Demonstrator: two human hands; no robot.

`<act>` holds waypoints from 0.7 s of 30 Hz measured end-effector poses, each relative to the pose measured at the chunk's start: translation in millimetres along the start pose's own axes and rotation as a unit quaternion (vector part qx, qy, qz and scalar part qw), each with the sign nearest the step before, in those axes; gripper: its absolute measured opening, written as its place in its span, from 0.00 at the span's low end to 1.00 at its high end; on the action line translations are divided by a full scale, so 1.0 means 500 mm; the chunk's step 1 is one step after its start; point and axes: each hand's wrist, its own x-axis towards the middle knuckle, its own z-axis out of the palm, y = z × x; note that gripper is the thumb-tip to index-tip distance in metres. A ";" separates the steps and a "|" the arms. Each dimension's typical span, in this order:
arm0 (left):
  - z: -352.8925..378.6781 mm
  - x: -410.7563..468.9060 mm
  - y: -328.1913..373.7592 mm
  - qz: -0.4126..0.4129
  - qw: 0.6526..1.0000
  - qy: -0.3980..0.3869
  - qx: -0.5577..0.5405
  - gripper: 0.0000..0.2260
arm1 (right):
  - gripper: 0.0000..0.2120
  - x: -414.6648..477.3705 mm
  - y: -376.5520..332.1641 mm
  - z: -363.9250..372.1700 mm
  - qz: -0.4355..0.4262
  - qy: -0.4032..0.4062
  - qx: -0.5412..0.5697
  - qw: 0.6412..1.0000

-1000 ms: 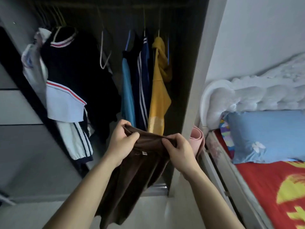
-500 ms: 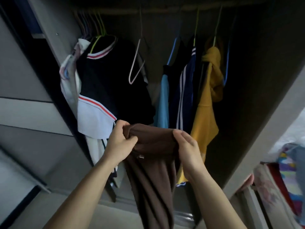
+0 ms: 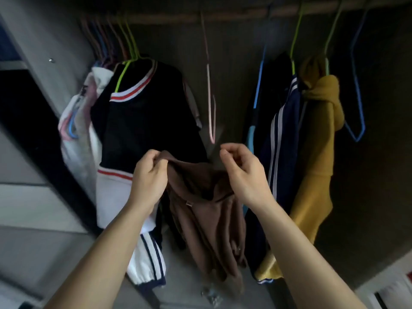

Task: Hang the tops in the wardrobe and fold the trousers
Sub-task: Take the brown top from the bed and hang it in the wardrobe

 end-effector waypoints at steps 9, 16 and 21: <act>-0.051 0.179 -0.049 0.018 0.993 -0.102 -0.049 0.05 | 0.43 0.203 -0.100 0.143 0.063 0.108 -0.137 0.983; -0.059 0.227 -0.086 0.026 0.987 -0.140 -0.077 0.03 | 0.14 0.212 -0.113 0.198 -0.043 0.186 -0.169 0.967; -0.030 0.232 -0.099 -0.004 0.980 -0.166 -0.113 0.08 | 0.13 0.130 -0.099 0.169 -0.078 0.221 -0.142 0.962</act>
